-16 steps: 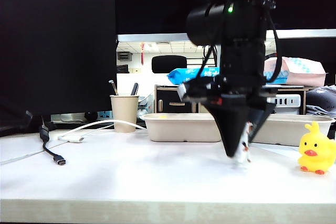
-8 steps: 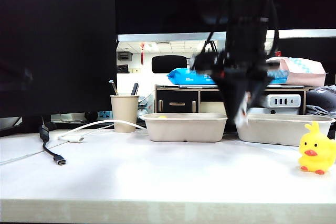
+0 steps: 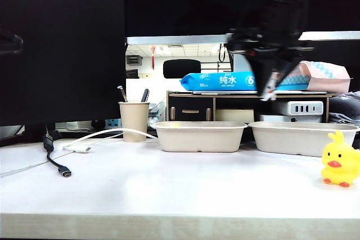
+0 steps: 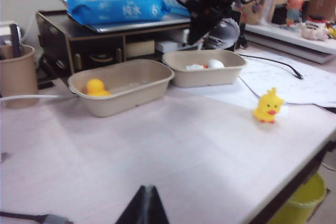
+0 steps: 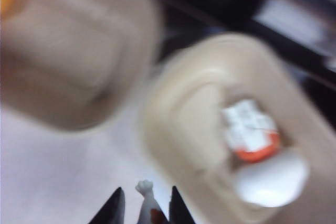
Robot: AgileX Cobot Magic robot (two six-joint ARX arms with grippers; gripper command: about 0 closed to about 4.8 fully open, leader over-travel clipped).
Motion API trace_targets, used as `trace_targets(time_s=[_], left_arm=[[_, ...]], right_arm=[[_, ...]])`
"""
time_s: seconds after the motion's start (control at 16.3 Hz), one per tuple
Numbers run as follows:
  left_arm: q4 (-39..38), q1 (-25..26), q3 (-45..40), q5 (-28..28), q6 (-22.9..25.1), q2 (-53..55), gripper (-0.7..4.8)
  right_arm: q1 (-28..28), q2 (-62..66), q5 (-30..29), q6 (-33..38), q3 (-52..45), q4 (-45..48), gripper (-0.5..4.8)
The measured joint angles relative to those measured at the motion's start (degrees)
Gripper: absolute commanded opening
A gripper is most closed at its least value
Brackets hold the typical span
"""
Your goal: Put the dolls with similar colors into the same paper box, while dolls with different colors go into separate paper boxes.
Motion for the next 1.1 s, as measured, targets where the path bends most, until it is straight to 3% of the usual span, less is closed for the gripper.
trace_targets(time_s=[0.31,0.43,0.67,0.92,1.1], left_arm=[[-0.17,5.84,-0.28,-0.07,-0.02,-0.02,-0.05],[-0.26,6.78,-0.44,-0.17,0.0,0.0,-0.05],[-0.24,6.99,-0.44,-0.17,0.0,-0.02,-0.05],[0.28,5.9,-0.35,-0.33,0.0,3.98,-0.05],[0.02,1.84,-0.39,-0.28,0.0,9.81,-0.05]], right_arm=[[-4.02,3.98,1.29,-1.09,0.04,4.35,1.11],[-4.35,5.51,1.6,-1.16,0.04,6.27,1.77],[-4.17,6.01,1.6,-0.94,0.15,8.24,2.43],[-4.17,3.08,1.64,-0.9,0.28,-0.96,2.41],[-4.02,-3.41,1.64,-1.75,0.33,-9.49,2.42]])
